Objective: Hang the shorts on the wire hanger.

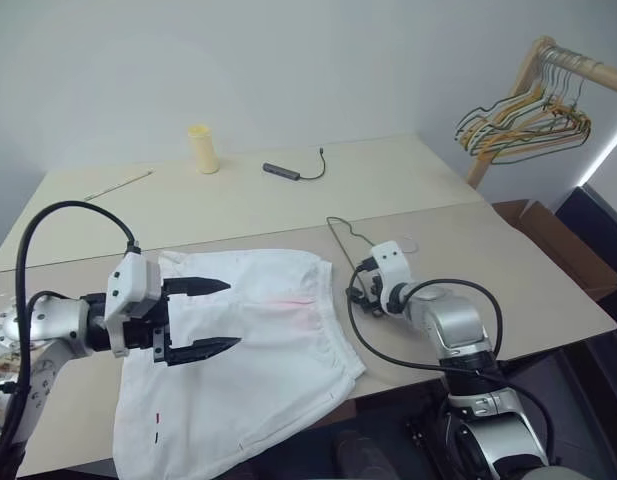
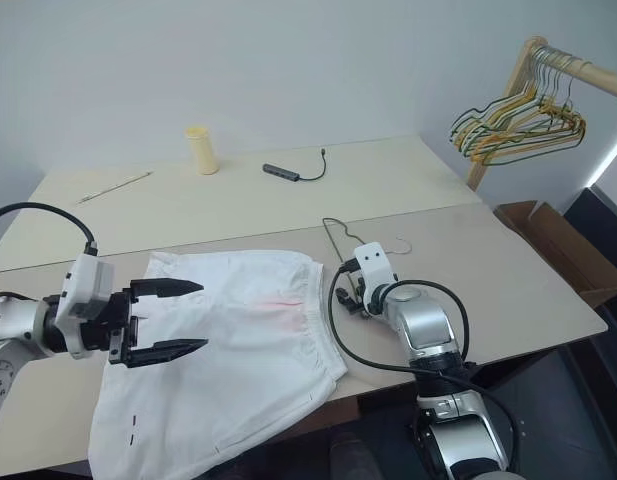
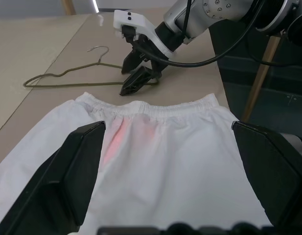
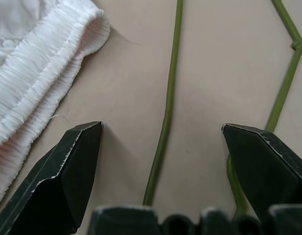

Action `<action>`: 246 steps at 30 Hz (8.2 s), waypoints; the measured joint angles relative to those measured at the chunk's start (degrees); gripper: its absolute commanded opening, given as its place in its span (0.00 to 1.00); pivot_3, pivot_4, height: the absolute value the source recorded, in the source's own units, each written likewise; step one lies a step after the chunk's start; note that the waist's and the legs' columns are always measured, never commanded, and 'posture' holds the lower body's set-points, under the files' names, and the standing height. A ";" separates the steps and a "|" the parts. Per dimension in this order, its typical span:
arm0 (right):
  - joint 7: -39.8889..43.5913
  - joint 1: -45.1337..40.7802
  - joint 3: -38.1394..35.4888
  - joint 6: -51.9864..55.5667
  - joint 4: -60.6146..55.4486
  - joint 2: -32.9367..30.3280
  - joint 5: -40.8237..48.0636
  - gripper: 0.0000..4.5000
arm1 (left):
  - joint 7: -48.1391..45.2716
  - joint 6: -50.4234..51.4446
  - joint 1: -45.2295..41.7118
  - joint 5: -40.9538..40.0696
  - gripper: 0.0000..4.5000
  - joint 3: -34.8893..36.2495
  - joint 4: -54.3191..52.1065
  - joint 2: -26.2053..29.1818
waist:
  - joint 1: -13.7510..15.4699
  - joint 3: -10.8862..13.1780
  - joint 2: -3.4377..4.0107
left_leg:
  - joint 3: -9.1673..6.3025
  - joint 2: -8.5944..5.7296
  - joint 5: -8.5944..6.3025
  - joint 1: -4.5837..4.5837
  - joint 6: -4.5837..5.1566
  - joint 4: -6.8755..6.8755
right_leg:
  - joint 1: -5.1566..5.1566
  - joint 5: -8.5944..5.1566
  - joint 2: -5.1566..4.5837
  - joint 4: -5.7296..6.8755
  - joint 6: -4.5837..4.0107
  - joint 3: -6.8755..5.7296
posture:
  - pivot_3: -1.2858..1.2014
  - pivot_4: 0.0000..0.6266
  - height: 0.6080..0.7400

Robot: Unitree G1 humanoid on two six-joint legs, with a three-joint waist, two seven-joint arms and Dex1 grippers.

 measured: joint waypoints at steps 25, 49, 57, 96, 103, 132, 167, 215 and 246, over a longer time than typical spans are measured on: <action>-3.73 -2.77 0.24 4.17 3.29 1.19 -1.89 0.01 | 2.91 0.05 -1.85 0.25 1.00 -2.15 -0.06 -2.13 | 0.01 -0.39 -0.19 | -0.02 0.10 -0.01 0.51 0.00 -0.03 | 0.58 0.01 0.11 -0.10 0.01 0.00 | 0.45 0.00 1.00; 6.56 7.63 8.56 -48.54 -20.06 -3.12 -5.11 0.01 | 60.10 26.23 -26.11 -48.31 1.00 3.16 13.59 -37.06 | -0.14 -0.27 -0.02 | -0.15 -0.16 -0.02 0.50 -0.03 0.06 | 0.77 0.17 -0.08 -0.31 0.32 0.08 | 0.43 0.00 1.00; 7.74 8.87 10.94 -53.73 -19.98 -3.27 -7.75 0.00 | 63.76 21.33 -26.47 -48.80 0.72 3.10 12.82 -37.43 | 0.20 -0.27 -0.03 | -0.13 -0.19 -0.01 0.61 -0.04 0.06 | 0.88 0.17 -0.07 -0.38 0.32 0.10 | 0.43 0.00 1.00; 36.87 1.95 -3.61 -17.69 -21.24 -25.80 35.63 0.79 | 17.27 11.87 -27.52 -27.41 0.00 3.42 21.79 -18.35 | 0.03 0.06 -0.06 | 0.04 -0.02 -0.02 0.61 0.00 0.01 | 0.86 0.14 0.10 -0.64 0.35 0.16 | 0.43 0.00 1.00; 44.75 -8.62 0.48 -2.40 -8.25 -24.20 41.23 0.79 | 6.58 18.54 -32.29 -33.57 0.00 5.04 26.71 -16.56 | -0.22 0.07 -0.05 | 0.06 0.11 -0.02 0.45 0.00 -0.04 | 0.76 0.20 0.24 -0.86 0.36 0.20 | 0.43 0.00 1.00; 36.69 -14.00 0.78 8.21 -9.93 -12.67 43.38 0.52 | 3.28 17.70 -32.72 -28.13 0.00 2.27 26.63 -21.84 | 0.09 0.07 -0.02 | -0.06 -0.07 -0.03 -0.07 0.01 0.05 | 0.32 0.38 -0.03 -0.80 0.39 0.10 | 0.43 0.00 1.00; 25.39 8.58 -17.80 29.09 -17.60 -35.60 54.84 0.00 | -4.47 -5.75 -15.00 11.31 0.99 -17.92 23.69 -6.18 | 1.14 0.04 0.19 | 0.25 -0.02 -0.03 -0.45 0.10 0.10 | 0.00 0.39 0.01 -0.86 0.40 0.20 | 0.41 0.00 1.00; 50.05 11.16 4.93 31.47 5.58 -49.02 47.78 0.00 | -5.82 -6.60 -8.61 12.52 0.99 -17.83 16.41 -4.24 | 1.08 0.05 0.18 | 0.62 0.08 -0.04 0.05 0.17 0.13 | 0.37 0.24 0.17 -0.96 0.91 0.67 | 0.43 0.00 1.00; 56.25 3.70 7.40 27.47 6.32 -45.08 45.33 0.00 | -3.51 -6.55 -7.75 12.51 0.99 -17.69 15.27 -4.32 | 1.48 0.04 0.17 | 0.64 0.10 -0.04 0.09 0.17 0.18 | 0.38 0.32 0.21 -0.92 0.84 0.72 | 0.44 0.00 1.00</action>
